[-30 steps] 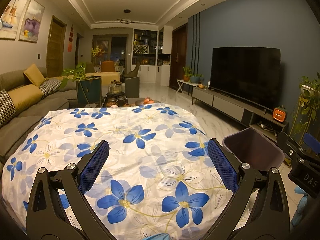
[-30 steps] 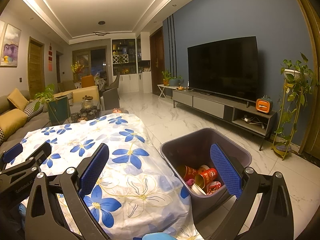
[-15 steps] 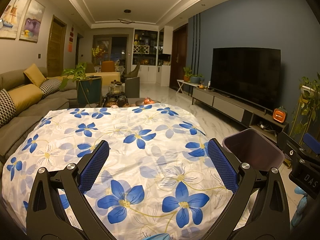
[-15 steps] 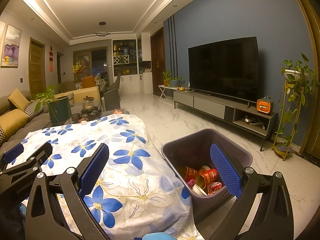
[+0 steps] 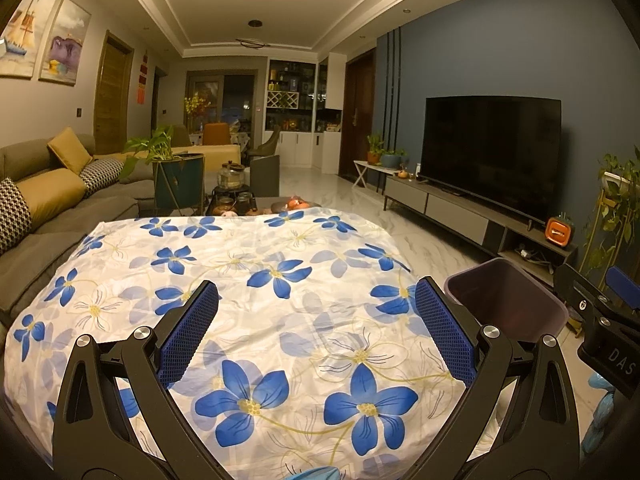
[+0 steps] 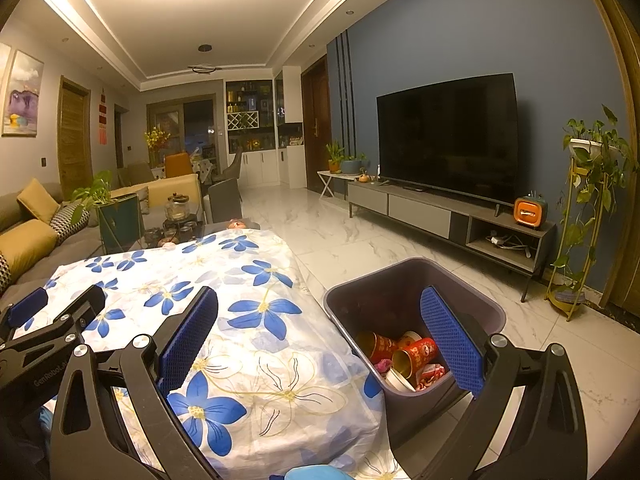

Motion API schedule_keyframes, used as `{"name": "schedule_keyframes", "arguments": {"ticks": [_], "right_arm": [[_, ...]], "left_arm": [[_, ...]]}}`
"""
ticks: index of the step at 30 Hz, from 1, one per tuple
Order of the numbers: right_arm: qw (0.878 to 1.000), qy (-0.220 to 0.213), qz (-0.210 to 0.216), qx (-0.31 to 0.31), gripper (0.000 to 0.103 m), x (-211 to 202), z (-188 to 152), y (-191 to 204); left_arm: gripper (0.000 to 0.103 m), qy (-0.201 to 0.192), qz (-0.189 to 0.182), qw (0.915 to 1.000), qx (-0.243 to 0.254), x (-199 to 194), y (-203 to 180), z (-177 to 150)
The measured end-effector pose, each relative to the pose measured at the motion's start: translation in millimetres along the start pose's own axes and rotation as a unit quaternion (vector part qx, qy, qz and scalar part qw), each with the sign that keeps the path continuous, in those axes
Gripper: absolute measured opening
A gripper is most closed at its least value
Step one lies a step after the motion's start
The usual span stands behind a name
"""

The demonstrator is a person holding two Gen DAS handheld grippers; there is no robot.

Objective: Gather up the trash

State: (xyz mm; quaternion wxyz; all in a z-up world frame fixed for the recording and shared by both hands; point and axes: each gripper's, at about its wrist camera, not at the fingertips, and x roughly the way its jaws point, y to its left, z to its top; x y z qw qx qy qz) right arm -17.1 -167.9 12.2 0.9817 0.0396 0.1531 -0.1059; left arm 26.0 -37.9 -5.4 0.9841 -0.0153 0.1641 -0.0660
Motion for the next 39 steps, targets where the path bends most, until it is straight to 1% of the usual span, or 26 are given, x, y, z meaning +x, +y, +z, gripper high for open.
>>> {"name": "schedule_keyframes", "arguments": {"ticks": [39], "right_arm": [[1.0, -0.003, 0.0, 0.001, 0.097, -1.3, -2.4, 0.6]], "left_arm": [[0.097, -0.001, -0.001, 1.0, 0.0, -0.5, 1.2, 2.1]]}}
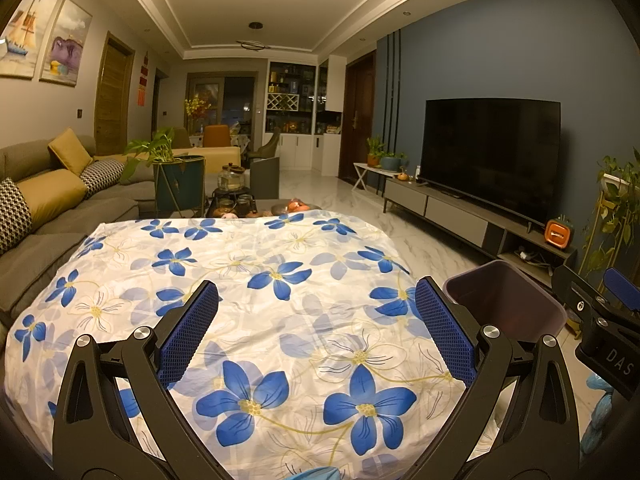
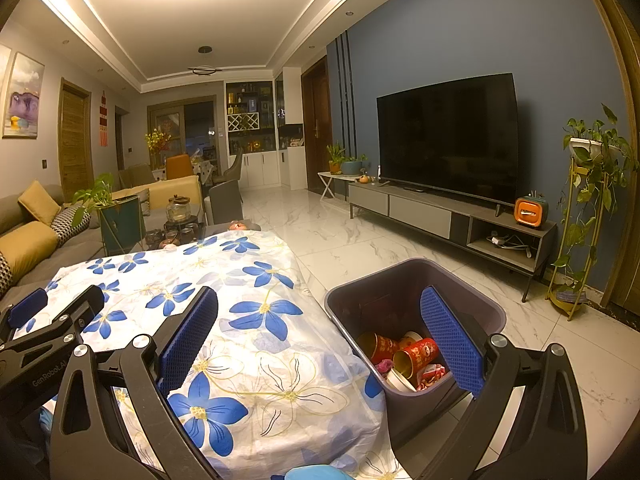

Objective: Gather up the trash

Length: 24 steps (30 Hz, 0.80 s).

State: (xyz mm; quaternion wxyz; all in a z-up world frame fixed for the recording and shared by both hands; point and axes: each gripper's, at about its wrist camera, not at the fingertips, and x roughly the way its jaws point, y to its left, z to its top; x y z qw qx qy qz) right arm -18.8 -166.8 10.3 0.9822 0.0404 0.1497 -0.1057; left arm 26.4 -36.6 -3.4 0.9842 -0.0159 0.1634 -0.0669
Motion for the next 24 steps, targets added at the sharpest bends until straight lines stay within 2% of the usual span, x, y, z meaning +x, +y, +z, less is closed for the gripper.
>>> {"name": "schedule_keyframes", "arguments": {"ticks": [17, 21, 24], "right_arm": [[1.0, -0.001, 0.0, 0.001, 0.097, 0.1, -0.2, 0.5], [1.0, -0.001, 0.001, 0.001, 0.097, -0.2, -0.5, -0.2], [1.0, -0.003, 0.0, 0.001, 0.097, 0.8, 0.2, 1.1]], "left_arm": [[0.097, -0.004, 0.001, 1.0, 0.004, -0.9, -2.5, 4.4], [0.086, -0.007, 0.003, 0.9999, 0.012, -1.2, -5.8, 5.6], [0.085, -0.007, 0.001, 0.9999, 0.009, -1.4, -5.1, 4.7]]}}
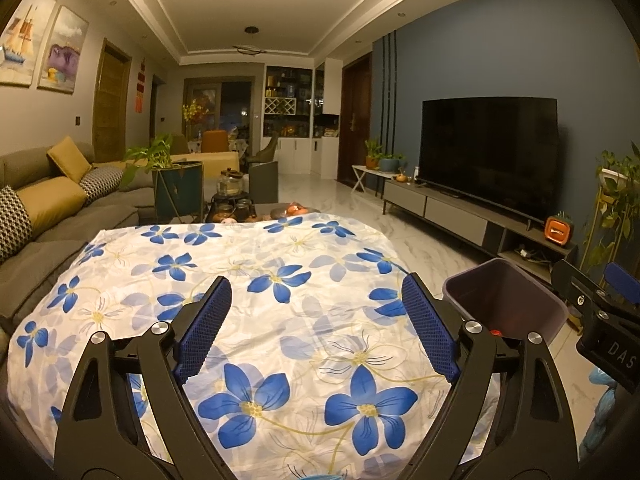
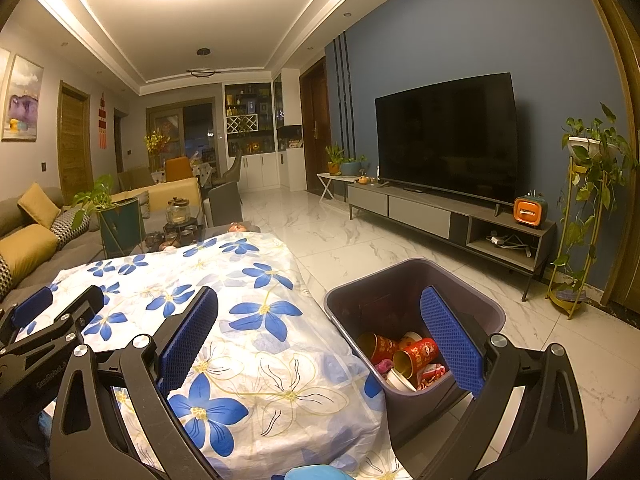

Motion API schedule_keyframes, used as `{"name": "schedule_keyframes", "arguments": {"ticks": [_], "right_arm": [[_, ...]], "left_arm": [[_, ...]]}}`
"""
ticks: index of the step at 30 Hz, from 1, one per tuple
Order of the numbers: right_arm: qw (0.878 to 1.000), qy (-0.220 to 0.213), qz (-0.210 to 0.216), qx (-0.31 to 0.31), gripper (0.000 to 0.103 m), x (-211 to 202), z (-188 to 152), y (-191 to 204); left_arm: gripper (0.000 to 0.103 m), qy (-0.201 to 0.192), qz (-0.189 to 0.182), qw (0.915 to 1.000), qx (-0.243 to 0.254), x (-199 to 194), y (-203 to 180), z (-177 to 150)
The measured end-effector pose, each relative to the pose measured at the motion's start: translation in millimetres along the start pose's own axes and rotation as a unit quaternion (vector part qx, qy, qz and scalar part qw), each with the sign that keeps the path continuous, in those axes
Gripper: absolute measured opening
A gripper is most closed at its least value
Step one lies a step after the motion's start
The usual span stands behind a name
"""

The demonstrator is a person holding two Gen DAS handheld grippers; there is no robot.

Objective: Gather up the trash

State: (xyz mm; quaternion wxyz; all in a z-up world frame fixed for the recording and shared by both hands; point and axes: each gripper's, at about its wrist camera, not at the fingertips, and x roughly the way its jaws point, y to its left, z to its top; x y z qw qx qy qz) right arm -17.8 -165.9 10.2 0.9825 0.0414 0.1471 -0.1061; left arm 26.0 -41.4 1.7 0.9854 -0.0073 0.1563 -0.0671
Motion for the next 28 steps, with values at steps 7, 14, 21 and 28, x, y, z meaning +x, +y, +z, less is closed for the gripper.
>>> {"name": "schedule_keyframes", "arguments": {"ticks": [7, 14, 21, 28], "right_arm": [[1.0, -0.001, 0.0, 0.001, 0.097, -1.0, 1.0, 1.8], [1.0, -0.001, 0.0, 0.001, 0.097, -1.5, 0.2, 0.3], [1.0, -0.003, 0.002, 0.003, 0.097, 0.6, 1.7, 5.3], [1.0, -0.003, 0.002, 0.005, 0.097, 0.5, 1.8, 6.6]], "left_arm": [[0.085, -0.001, 0.0, 1.0, 0.0, 0.7, 0.6, -0.7], [0.085, -0.002, -0.001, 1.0, 0.0, -0.6, 0.7, -1.9], [0.091, -0.002, 0.002, 1.0, 0.003, -0.9, 1.2, -2.9], [0.094, -0.013, 0.02, 0.9997, 0.008, -2.5, 2.6, -3.1]]}}
